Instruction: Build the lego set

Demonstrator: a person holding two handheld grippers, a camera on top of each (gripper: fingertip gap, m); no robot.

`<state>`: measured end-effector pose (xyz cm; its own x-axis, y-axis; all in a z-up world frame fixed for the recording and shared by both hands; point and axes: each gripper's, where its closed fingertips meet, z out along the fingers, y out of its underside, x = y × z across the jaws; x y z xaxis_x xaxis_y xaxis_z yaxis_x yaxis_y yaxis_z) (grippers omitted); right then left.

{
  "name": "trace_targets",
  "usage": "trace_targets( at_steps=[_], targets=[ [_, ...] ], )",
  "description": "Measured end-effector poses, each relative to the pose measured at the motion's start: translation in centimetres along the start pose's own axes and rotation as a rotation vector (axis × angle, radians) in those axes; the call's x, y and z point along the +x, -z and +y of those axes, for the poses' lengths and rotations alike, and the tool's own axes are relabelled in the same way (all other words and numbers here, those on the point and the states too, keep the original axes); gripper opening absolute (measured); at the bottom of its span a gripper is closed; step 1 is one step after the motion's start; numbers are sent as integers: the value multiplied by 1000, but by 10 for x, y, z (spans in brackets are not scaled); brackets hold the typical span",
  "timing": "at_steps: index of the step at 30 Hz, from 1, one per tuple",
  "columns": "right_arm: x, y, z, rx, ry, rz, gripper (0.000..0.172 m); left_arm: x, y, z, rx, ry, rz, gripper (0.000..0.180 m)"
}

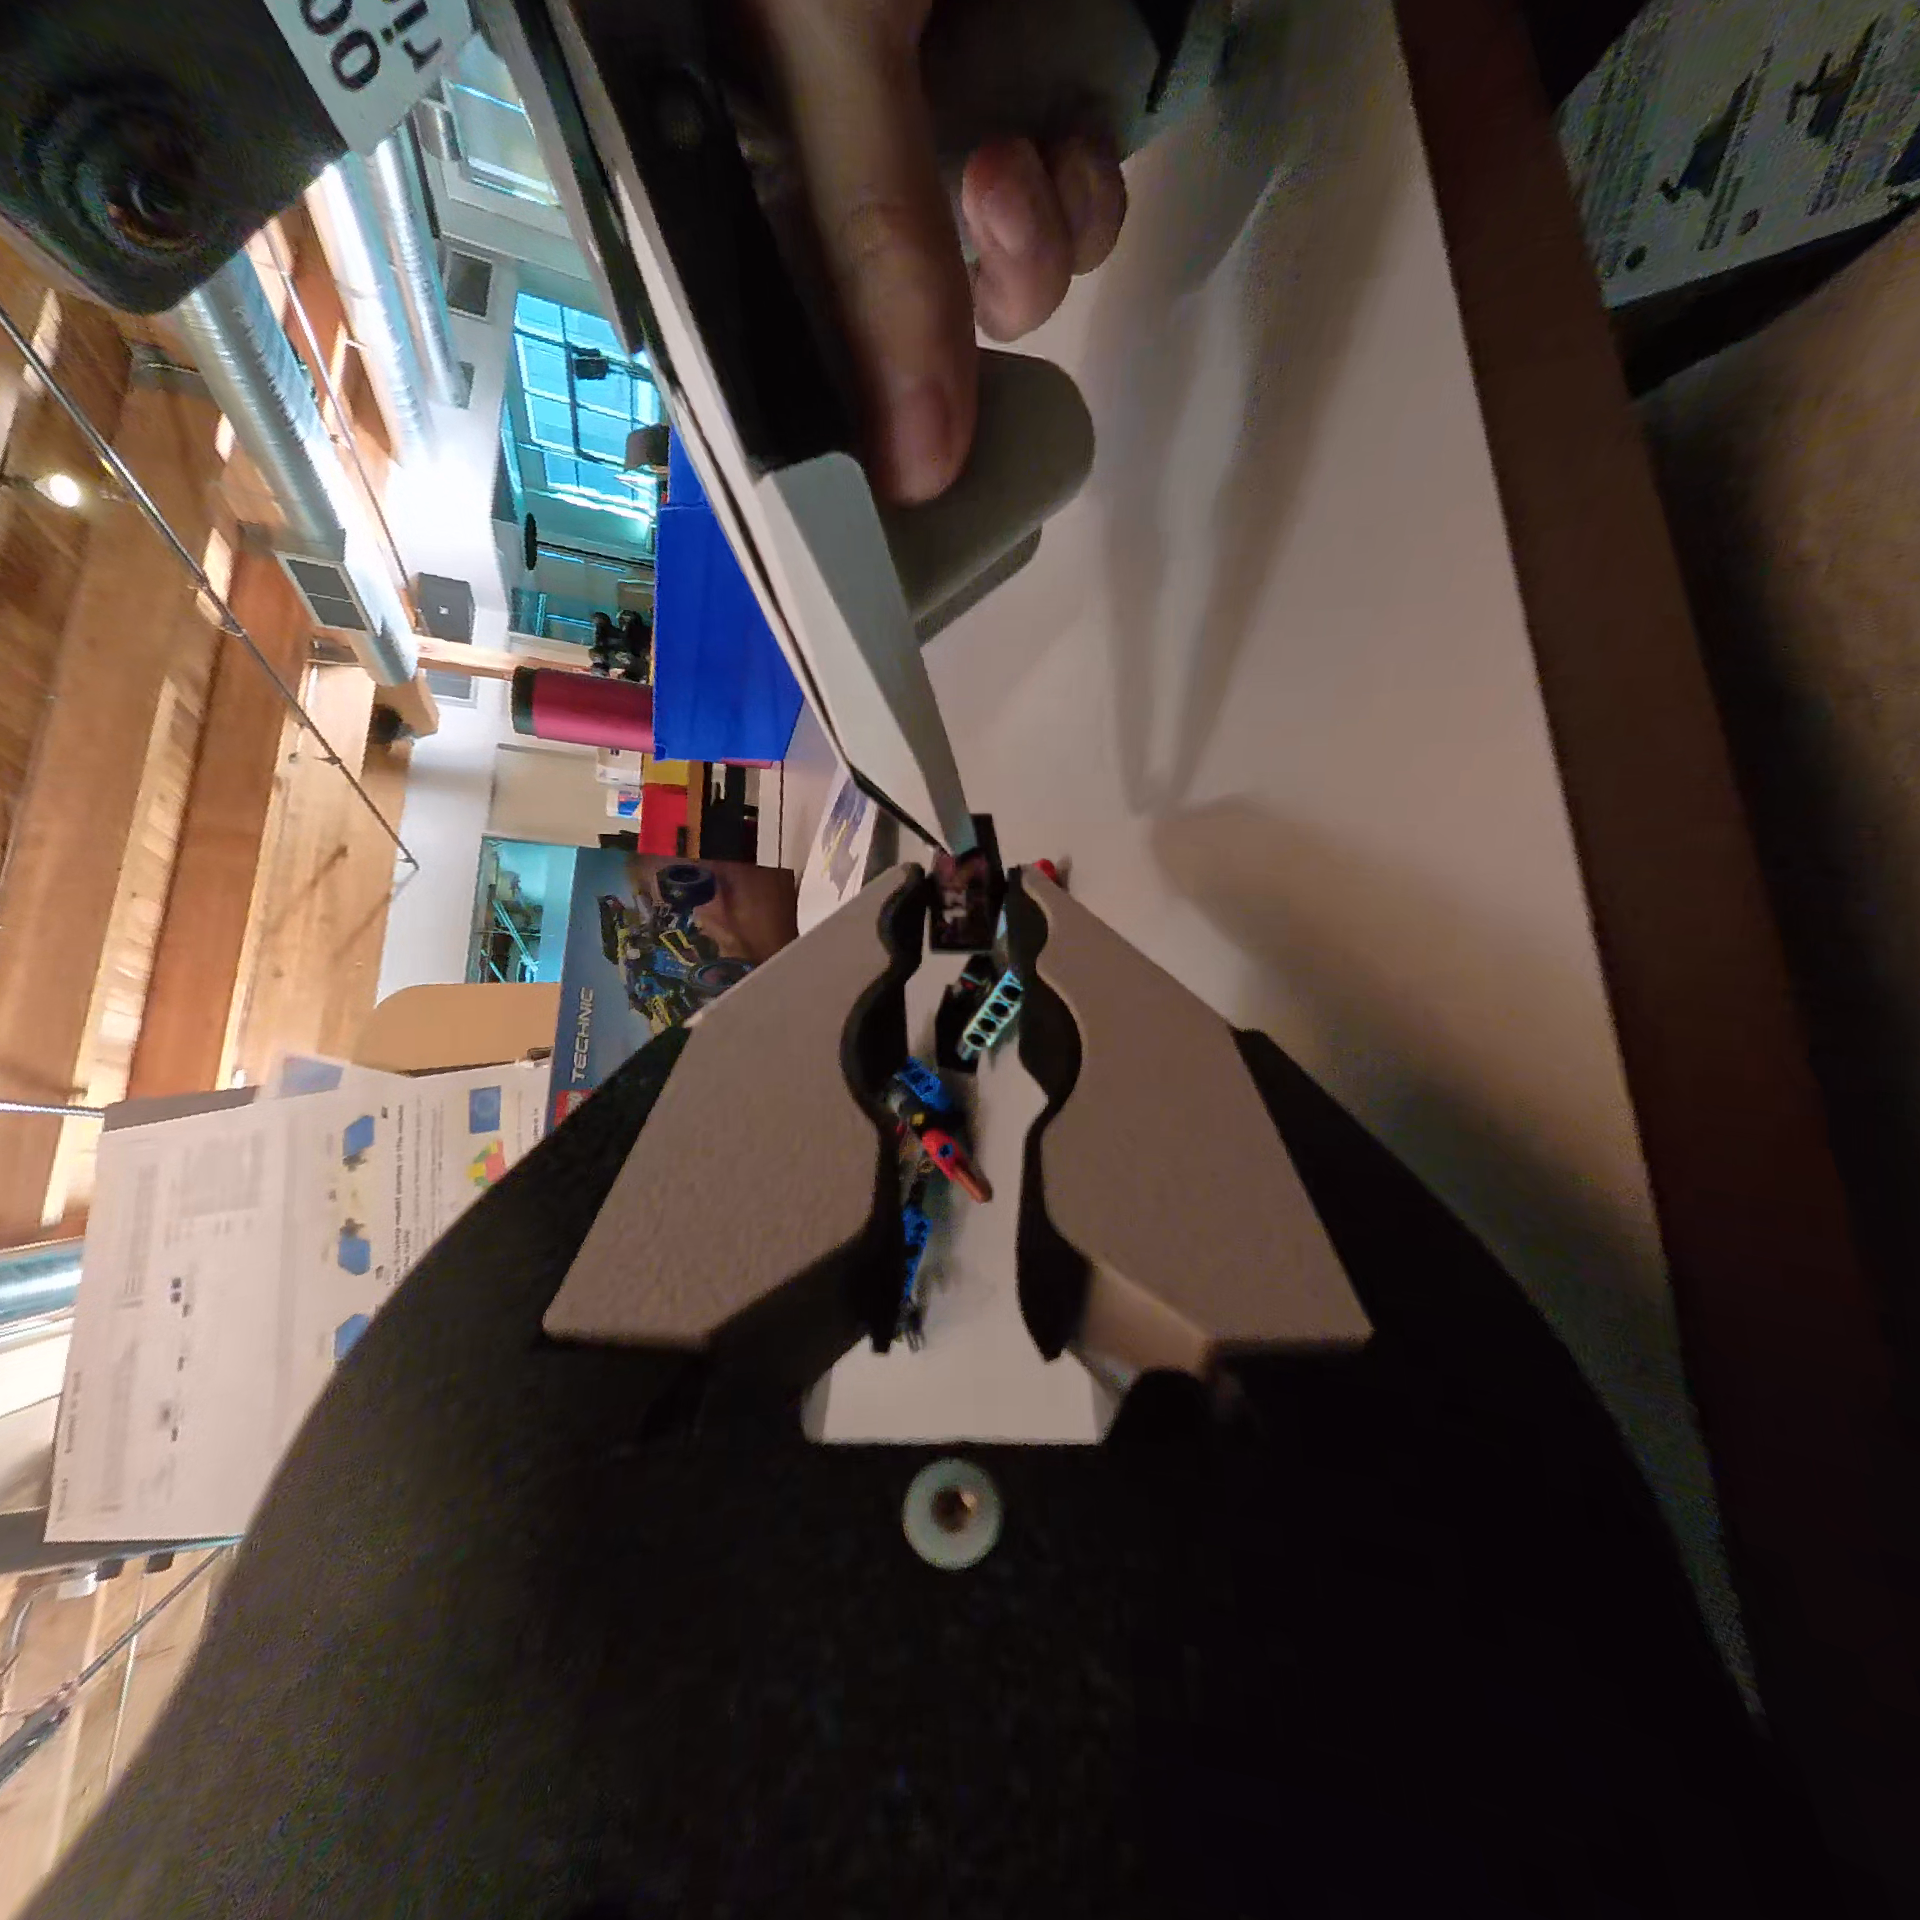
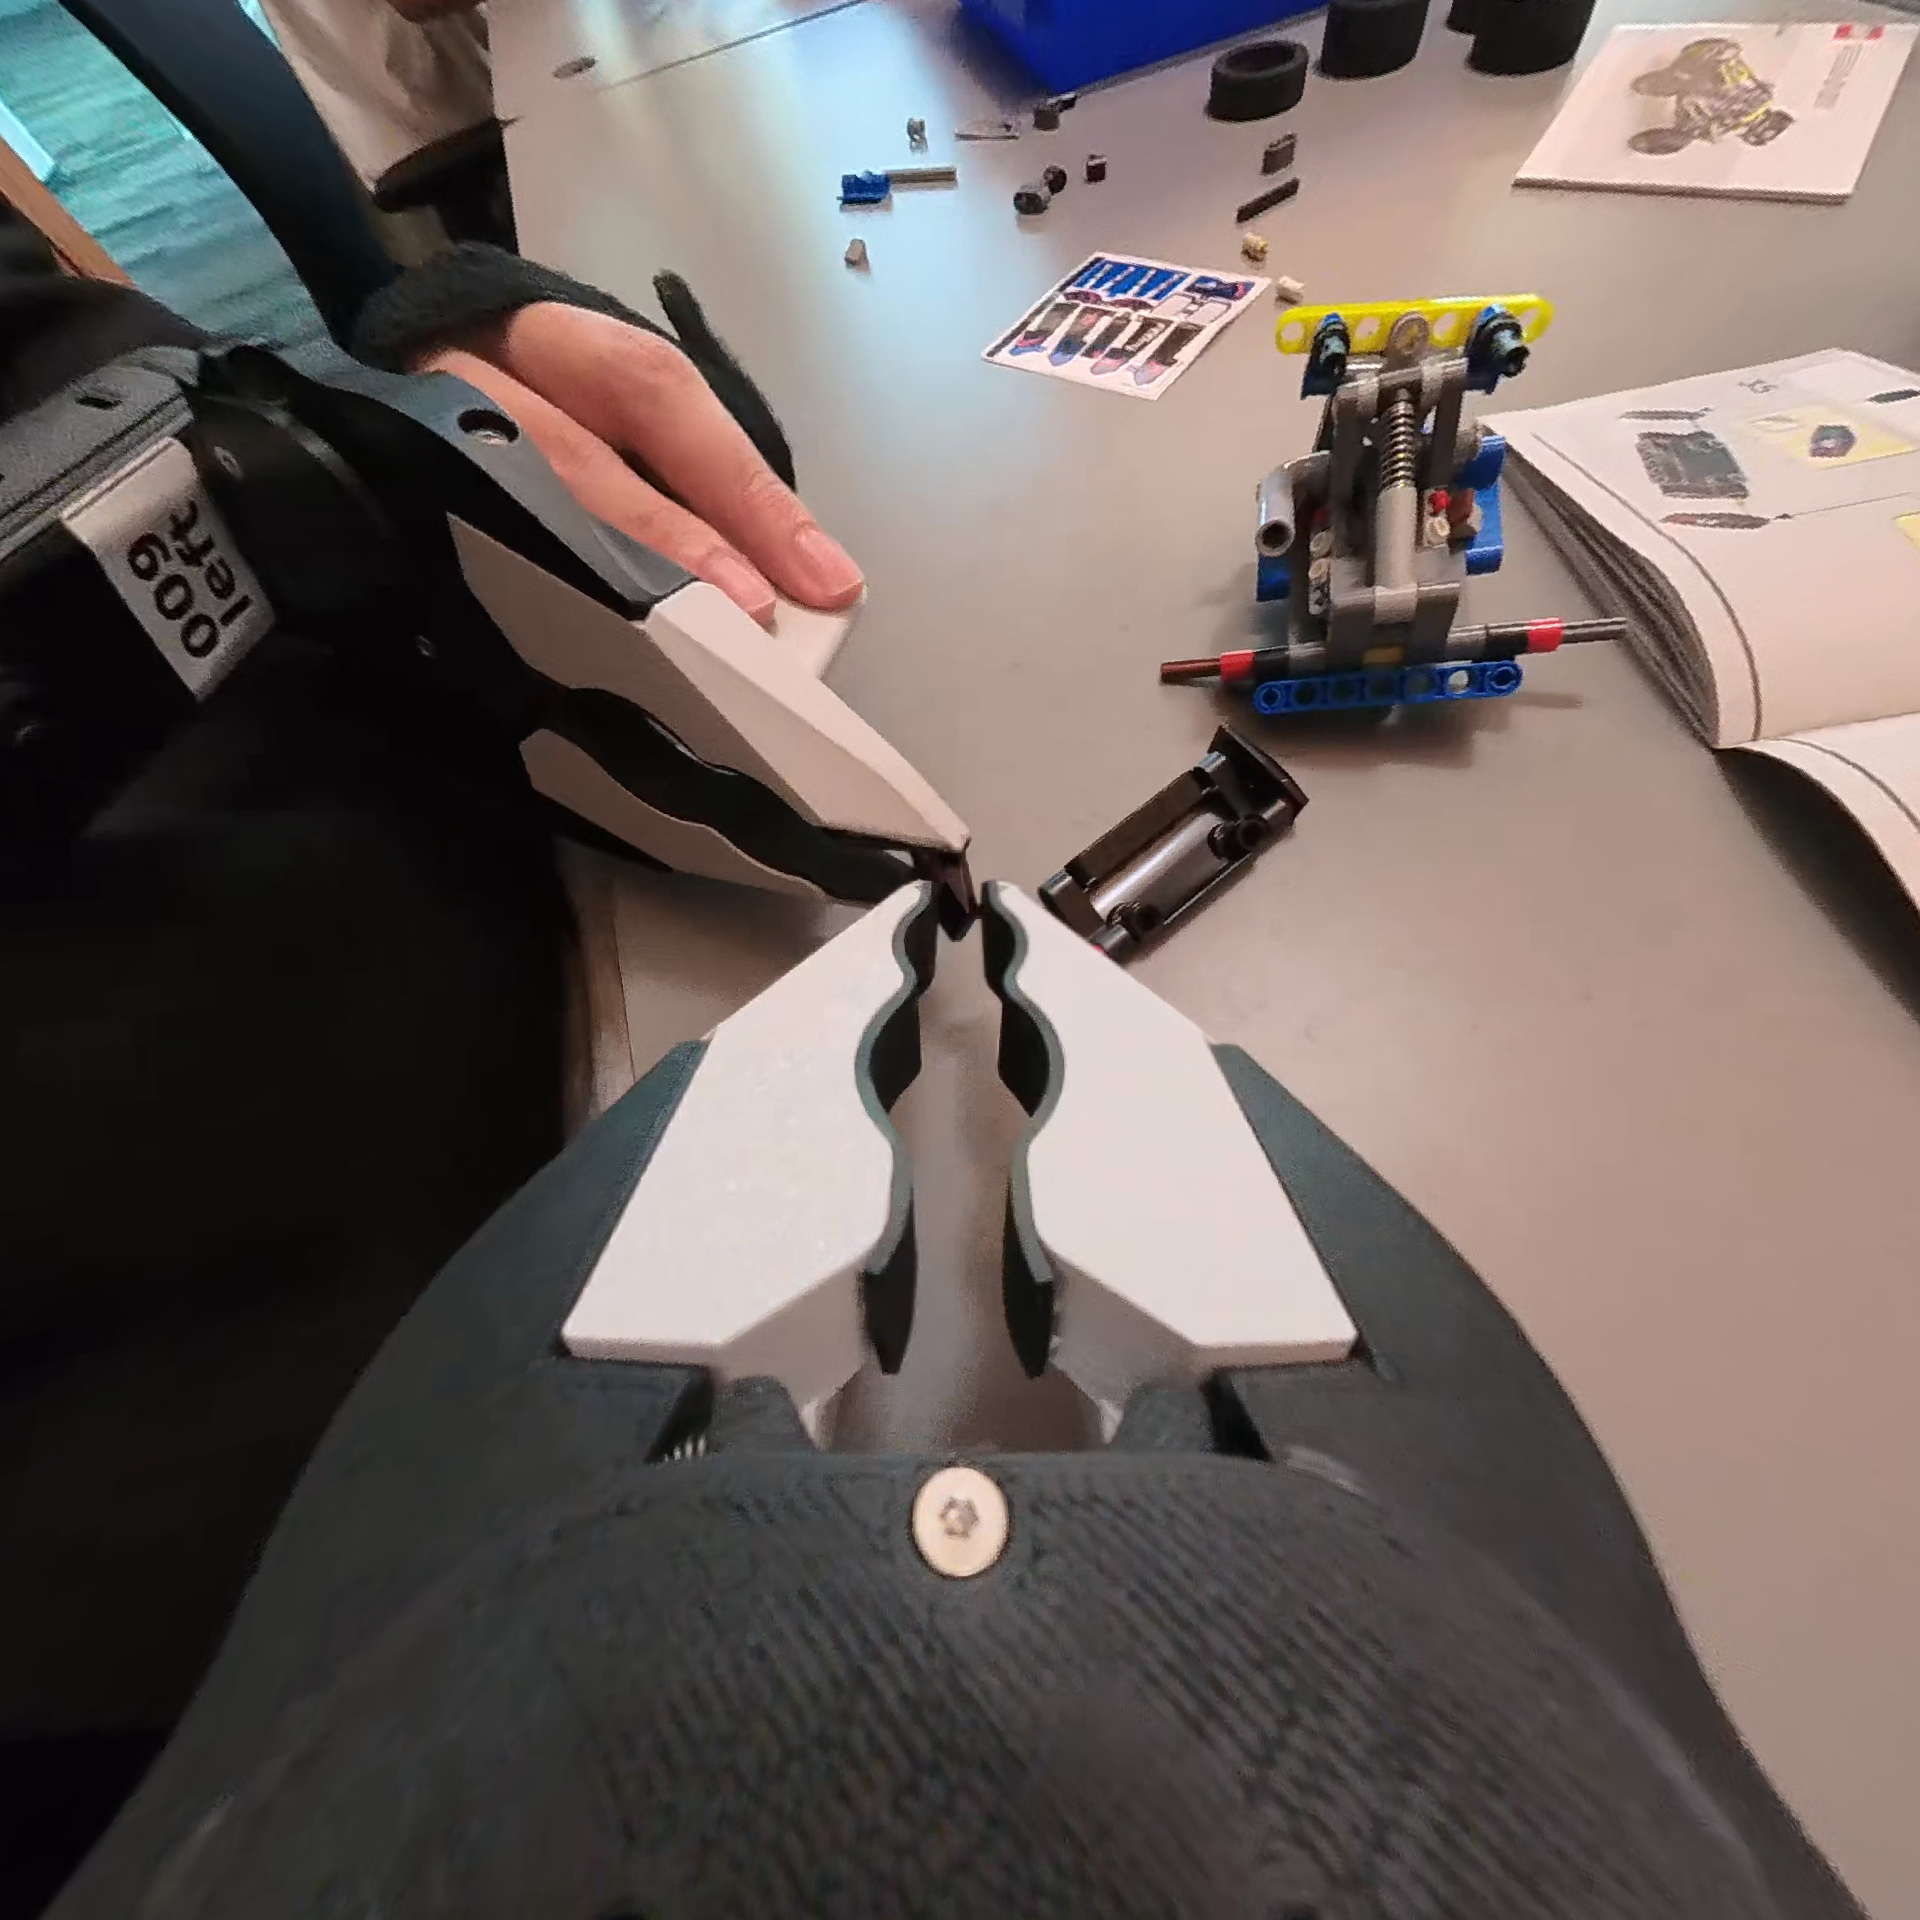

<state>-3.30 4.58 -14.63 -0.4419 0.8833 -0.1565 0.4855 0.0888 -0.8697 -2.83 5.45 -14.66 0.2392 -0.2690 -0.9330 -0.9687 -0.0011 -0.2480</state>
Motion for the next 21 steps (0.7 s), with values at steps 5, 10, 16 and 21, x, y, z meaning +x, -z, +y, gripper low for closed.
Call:
trace_targets(
  at_steps=[5,10,16,21],
  targets=[
    [1,1,-1,4,0,-5,18,-5,0,0,24,26,-36,12],
    [1,-2,4,-35,26,-19,7,0,-2,0,42,38,-15,12],
    [8,-5,14,-108,376,98,5,13,-2,6,33,458,244,22],
    [6,-9,10,-94,548,125,4,19,-1,5,-3,667,438,22]
  ],
)
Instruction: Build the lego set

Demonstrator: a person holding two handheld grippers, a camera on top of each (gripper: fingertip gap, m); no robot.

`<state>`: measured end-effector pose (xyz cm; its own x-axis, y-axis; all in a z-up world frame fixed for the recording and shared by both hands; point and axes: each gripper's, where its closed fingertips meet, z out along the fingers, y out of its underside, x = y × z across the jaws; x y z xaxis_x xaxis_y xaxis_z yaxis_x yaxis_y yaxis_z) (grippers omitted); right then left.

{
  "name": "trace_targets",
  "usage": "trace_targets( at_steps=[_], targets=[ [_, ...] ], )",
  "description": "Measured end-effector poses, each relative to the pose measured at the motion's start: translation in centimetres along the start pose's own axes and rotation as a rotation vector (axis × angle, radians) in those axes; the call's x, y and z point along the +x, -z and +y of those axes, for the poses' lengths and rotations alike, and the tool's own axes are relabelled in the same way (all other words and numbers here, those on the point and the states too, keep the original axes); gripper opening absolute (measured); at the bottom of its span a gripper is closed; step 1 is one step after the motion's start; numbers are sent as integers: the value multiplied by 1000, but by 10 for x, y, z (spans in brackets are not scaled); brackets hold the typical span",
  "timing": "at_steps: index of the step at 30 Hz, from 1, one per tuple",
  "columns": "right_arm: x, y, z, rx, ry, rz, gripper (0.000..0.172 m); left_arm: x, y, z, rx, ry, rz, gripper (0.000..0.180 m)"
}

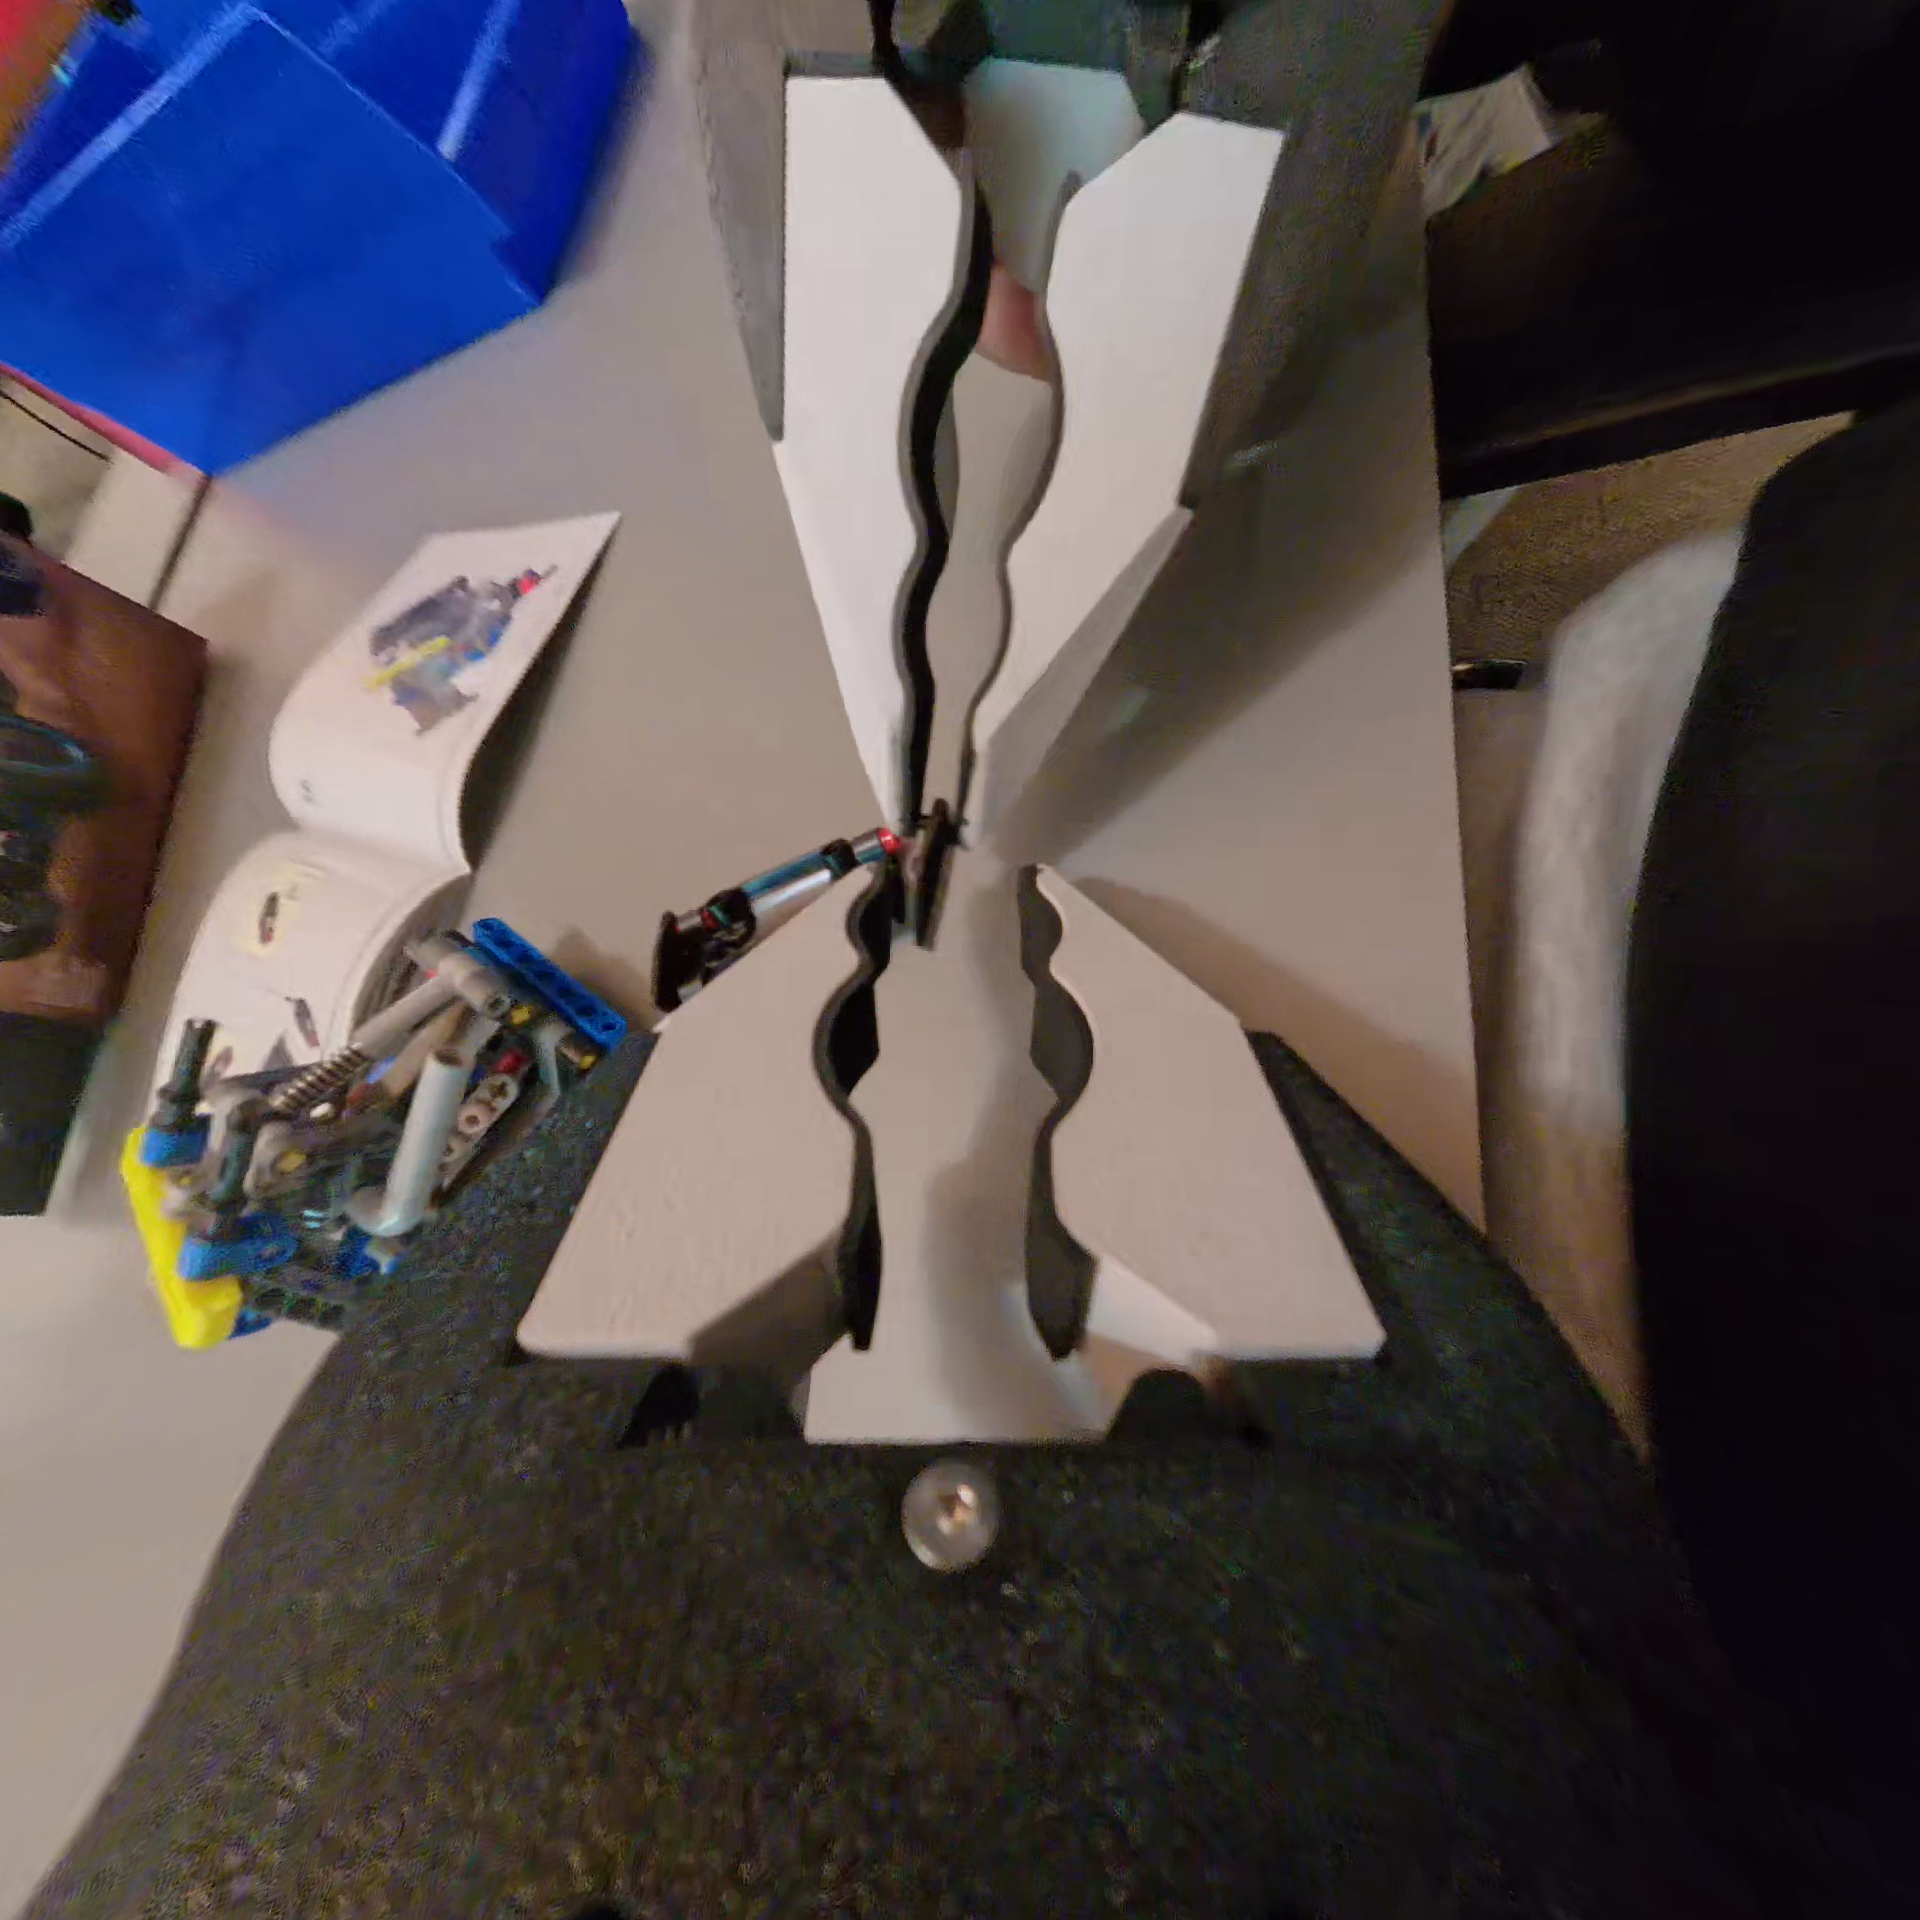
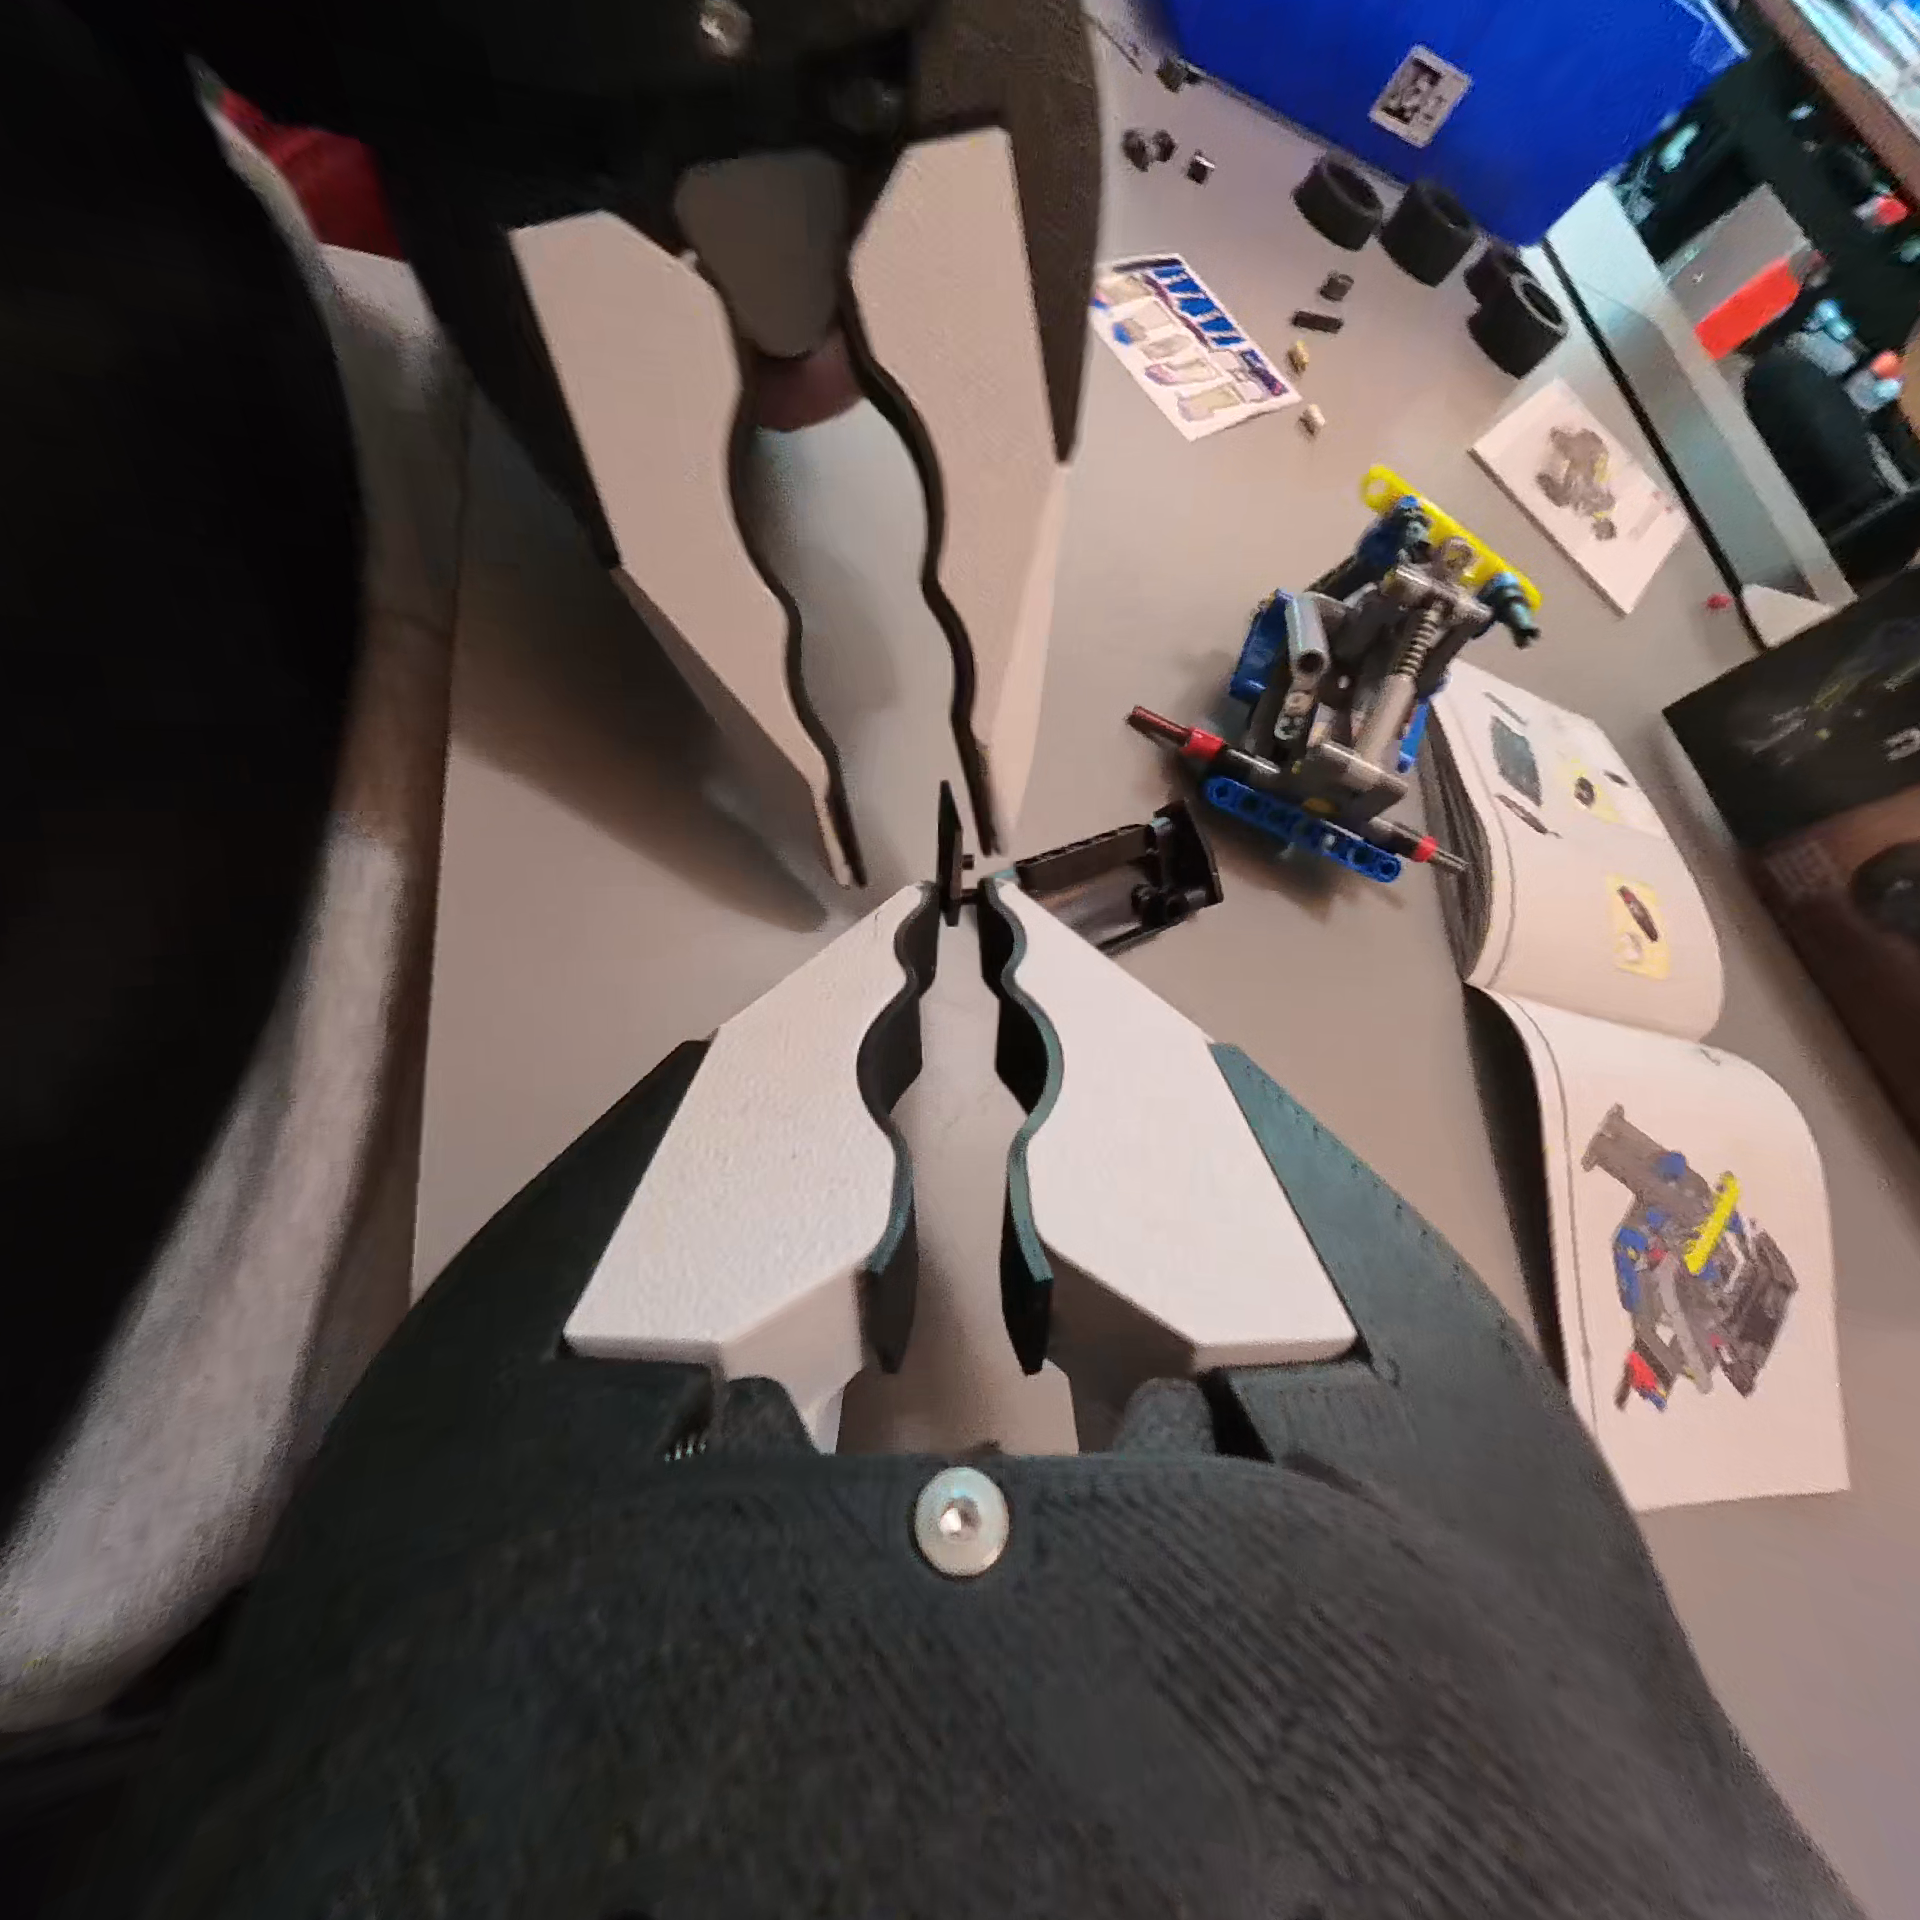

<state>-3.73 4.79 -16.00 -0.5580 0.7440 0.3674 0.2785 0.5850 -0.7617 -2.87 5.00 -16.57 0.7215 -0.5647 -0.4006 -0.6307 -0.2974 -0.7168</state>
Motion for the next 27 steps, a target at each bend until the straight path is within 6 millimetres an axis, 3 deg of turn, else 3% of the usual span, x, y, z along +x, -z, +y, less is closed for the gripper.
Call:
trace_targets(
  at_steps=[3,9,14,17,21,27],
  targets=[
    [-1,-3,7,-42,10,-15,5,-3,-5,5,-44,-12,-4,2],
    [-1,1,13,-25,-42,-67,4,-2,-9,5,-39,47,35,1],
    [24,9,26,-37,-68,-55,23,-1,-2,13,-67,118,71,0],
    [27,6,33,-63,-23,-133,34,0,2,18,-73,172,113,0],
    [35,-3,28,-65,103,-179,12,-4,8,23,-61,204,123,0],
    [29,-26,21,-95,282,-170,6,-5,17,22,-54,153,146,0]
  ],
)
